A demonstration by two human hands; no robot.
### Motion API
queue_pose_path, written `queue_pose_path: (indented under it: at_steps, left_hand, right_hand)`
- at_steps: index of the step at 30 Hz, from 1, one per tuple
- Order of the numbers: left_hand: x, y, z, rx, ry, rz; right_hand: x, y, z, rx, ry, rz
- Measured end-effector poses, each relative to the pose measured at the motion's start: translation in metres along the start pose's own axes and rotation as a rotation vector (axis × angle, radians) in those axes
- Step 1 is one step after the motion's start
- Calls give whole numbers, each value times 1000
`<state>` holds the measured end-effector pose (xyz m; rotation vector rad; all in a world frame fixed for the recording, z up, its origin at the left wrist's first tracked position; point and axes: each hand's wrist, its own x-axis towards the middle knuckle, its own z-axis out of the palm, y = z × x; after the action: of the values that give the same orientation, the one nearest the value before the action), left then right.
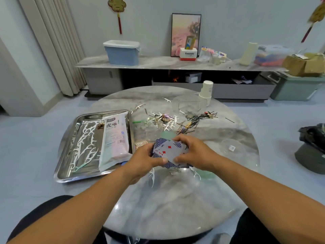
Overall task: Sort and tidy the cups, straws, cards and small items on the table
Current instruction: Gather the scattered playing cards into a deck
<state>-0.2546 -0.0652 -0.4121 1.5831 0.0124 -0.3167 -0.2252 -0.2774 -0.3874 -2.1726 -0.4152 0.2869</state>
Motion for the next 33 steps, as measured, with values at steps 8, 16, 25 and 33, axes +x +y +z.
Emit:
queue_pose_path:
  at_steps: [8, 16, 25, 33]
  left_hand:
    - [2, -33, 14, 168, -51, 68]
    - [5, -26, 19, 214, -23, 146]
    - [18, 21, -22, -28, 324, 172]
    - [18, 28, -33, -191, 476, 90]
  right_hand:
    - [-14, 17, 27, -291, -61, -83]
    - [-12, 20, 24, -183, 27, -122]
    - [-16, 28, 40, -235, 488, -242]
    - [-8, 24, 107, -516, -87, -800]
